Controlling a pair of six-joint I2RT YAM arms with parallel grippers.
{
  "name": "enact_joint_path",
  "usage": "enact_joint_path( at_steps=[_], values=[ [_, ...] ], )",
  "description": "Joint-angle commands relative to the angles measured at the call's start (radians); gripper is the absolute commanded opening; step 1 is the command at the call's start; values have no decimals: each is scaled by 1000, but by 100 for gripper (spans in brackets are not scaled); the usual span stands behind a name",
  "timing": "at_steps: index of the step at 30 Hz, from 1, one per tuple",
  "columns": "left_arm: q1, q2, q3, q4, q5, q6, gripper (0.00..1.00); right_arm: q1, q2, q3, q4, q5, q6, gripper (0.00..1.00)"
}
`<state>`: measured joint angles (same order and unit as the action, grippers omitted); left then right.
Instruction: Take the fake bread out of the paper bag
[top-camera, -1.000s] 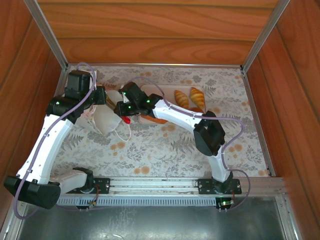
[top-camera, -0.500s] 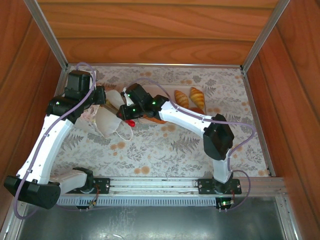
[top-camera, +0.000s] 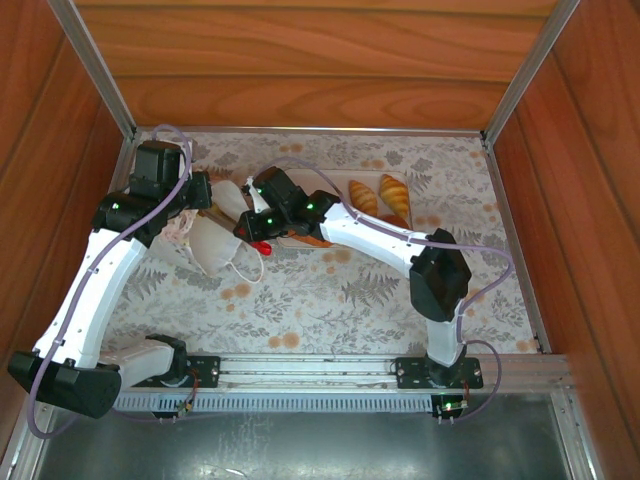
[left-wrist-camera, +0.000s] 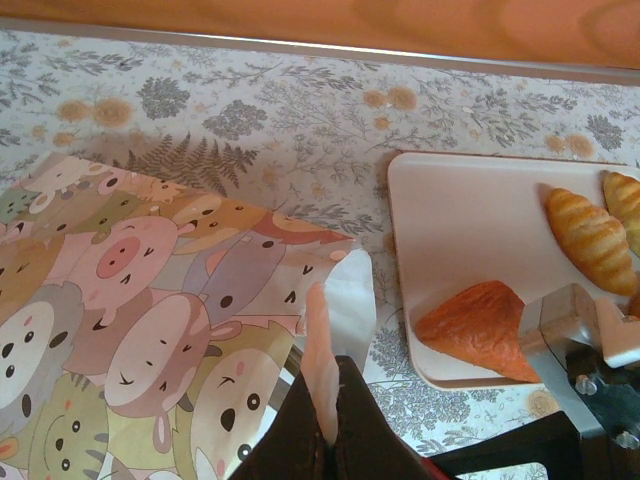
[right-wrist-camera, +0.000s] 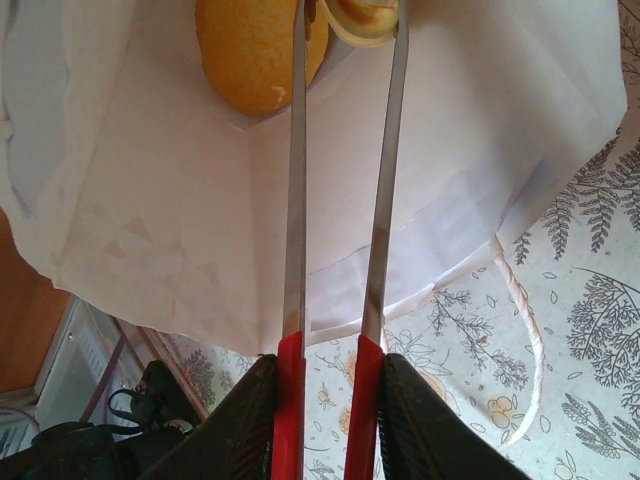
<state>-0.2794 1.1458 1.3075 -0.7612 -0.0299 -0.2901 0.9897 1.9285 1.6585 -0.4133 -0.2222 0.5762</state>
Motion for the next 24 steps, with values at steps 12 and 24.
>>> enact_joint_path(
  at_steps=[12,24],
  values=[
    [7,-6,-2,11,-18,-7,0,11,-104,-38,27,-70,-18,28],
    [7,4,1,11,-19,-6,0,-7,-339,-224,12,-111,-45,28]
  ],
)
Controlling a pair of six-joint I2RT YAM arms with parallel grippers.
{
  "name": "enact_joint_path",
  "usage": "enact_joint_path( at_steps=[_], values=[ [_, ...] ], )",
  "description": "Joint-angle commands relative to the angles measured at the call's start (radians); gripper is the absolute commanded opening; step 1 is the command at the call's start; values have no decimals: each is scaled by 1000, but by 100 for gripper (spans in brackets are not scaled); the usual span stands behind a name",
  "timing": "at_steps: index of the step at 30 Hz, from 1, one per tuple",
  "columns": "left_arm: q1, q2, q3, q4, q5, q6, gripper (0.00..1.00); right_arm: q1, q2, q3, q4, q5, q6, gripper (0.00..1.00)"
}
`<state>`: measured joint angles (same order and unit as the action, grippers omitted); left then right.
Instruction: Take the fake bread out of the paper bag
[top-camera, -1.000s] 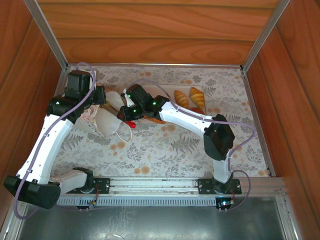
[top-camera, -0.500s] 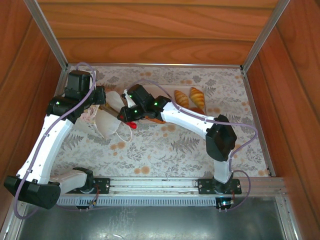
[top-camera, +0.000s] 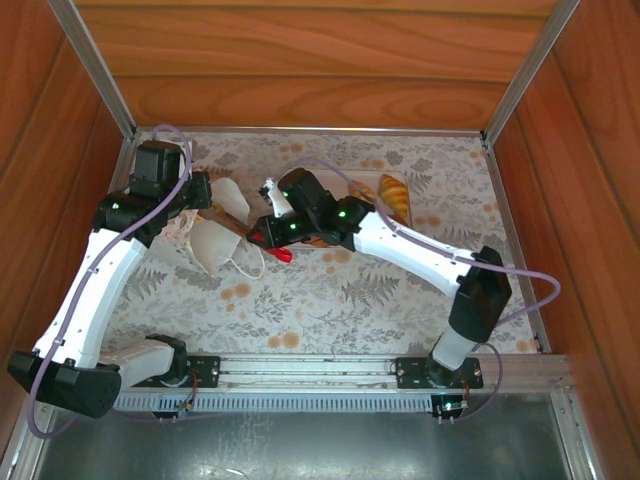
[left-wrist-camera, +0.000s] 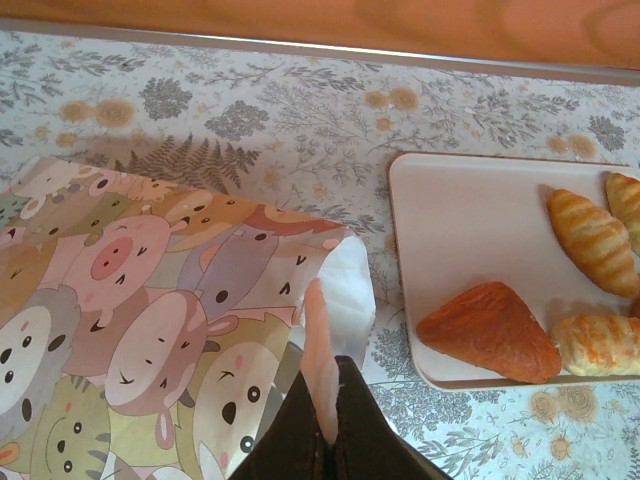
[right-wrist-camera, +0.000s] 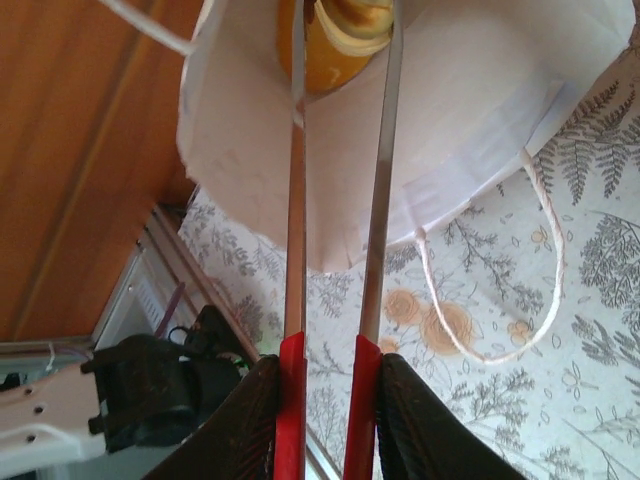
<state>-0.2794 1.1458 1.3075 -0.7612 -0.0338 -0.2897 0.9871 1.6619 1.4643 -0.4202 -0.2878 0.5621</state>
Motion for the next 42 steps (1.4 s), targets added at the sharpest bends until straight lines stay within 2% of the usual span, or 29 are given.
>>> enact_joint_path(
  at_steps=[1,14,27,32,38,42],
  values=[
    [7,6,3,11,-14,-6,0,-7,-95,-51,10,-42,-34,28],
    [7,25,15,11,-17,-11,0,-44,-349,-204,-129,39,-68,28],
    [7,21,13,11,-37,-9,0,-125,-642,-331,-196,164,-13,27],
    [6,16,10,11,-38,-6,0,-172,-699,-357,-236,264,3,27],
    [7,14,13,11,-35,-3,0,-261,-706,-412,-154,343,131,28],
    [7,9,12,12,-26,-5,0,-315,-662,-478,-17,323,260,28]
  ],
)
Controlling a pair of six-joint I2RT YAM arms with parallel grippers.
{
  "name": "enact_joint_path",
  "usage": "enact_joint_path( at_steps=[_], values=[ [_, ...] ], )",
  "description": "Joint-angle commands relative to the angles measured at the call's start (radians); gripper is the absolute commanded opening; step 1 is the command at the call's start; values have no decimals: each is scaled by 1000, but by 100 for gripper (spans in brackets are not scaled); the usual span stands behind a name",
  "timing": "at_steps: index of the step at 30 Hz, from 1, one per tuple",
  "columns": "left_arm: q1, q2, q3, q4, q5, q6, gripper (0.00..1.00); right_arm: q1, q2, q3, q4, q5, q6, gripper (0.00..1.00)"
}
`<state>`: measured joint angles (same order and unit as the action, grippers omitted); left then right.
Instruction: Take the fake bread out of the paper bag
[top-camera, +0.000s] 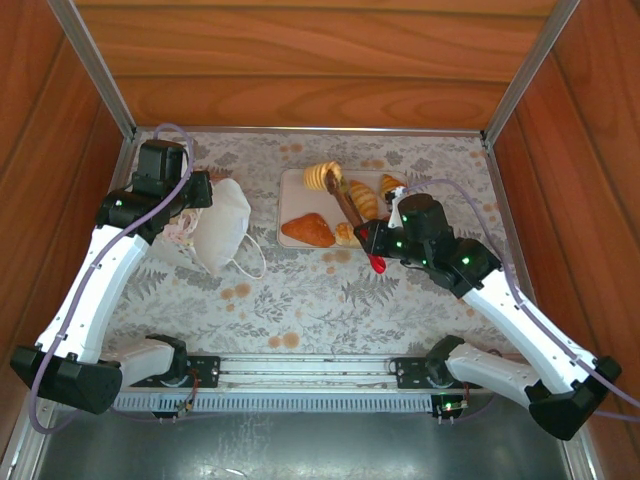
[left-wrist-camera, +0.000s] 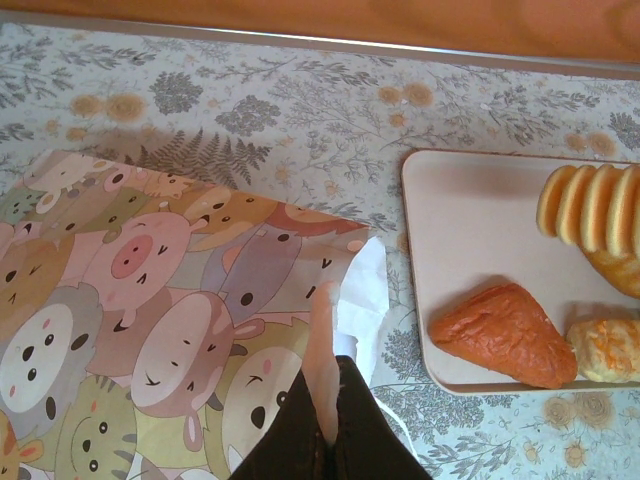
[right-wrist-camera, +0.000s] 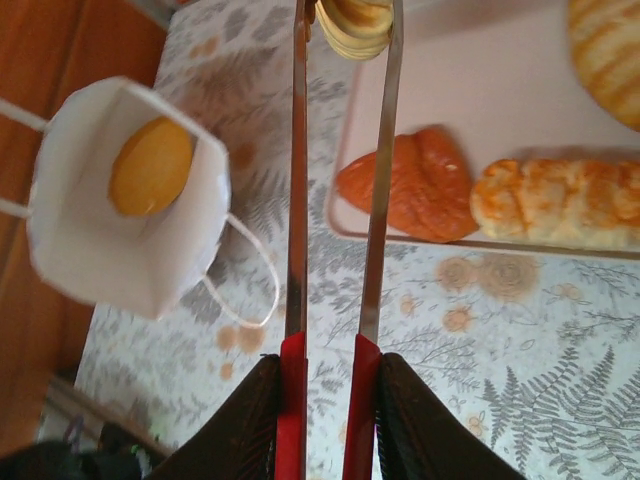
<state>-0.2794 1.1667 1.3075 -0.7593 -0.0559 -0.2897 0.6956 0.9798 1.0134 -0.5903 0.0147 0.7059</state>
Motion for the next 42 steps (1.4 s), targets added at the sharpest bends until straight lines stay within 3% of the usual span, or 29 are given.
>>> enact_joint_path(
  at_steps=[1,10,24,33,42],
  values=[
    [7,-16,10,11,-5,-4,0,-33,36,-38,188,18,143,28],
    [7,-25,5,13,-1,-8,0,-70,162,-43,321,7,260,28],
    [7,-17,-5,23,7,-15,0,-74,211,-174,440,18,473,29],
    [6,-18,-14,27,6,-16,0,-73,173,-165,352,-89,488,34],
    [7,-20,-19,34,7,-20,0,-73,122,-167,283,-93,481,39]
  ],
)
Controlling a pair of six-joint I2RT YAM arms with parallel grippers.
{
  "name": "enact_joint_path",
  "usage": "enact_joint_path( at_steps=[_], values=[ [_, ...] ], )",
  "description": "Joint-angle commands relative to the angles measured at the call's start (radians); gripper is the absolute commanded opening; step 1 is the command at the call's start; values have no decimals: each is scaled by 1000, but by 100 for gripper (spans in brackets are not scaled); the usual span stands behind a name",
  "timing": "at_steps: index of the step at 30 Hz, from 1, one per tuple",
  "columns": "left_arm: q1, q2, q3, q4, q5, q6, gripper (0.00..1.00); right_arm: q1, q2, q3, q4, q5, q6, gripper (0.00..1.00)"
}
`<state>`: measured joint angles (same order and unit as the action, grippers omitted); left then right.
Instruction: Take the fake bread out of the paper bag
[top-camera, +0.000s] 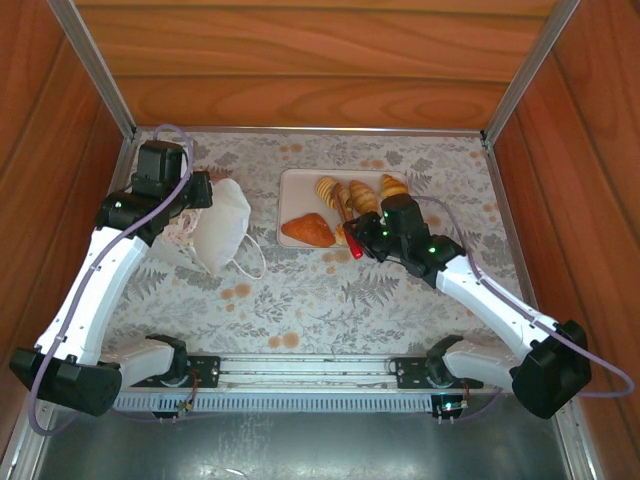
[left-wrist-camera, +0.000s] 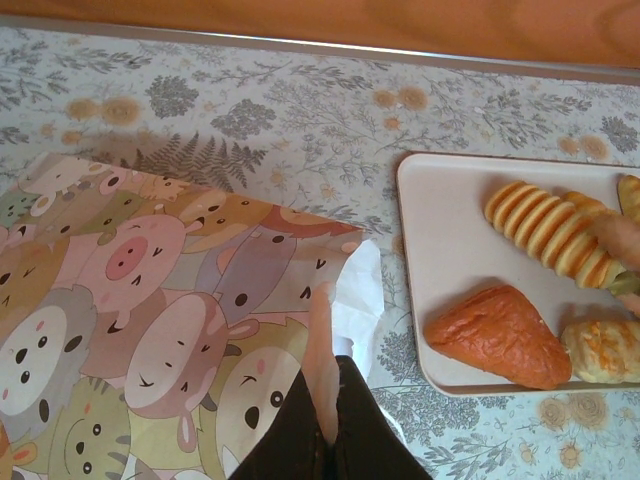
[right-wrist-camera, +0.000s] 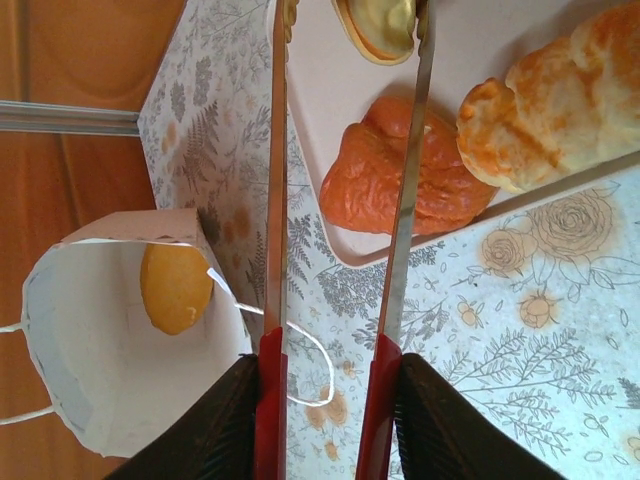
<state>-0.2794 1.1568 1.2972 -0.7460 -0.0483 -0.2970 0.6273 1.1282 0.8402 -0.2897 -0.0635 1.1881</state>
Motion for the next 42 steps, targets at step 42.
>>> enact_joint_path(
  at_steps=[42],
  values=[
    [7,-23,-9,28,4,-21,0,-8,382,551,-616,212,-927,35]
  ],
)
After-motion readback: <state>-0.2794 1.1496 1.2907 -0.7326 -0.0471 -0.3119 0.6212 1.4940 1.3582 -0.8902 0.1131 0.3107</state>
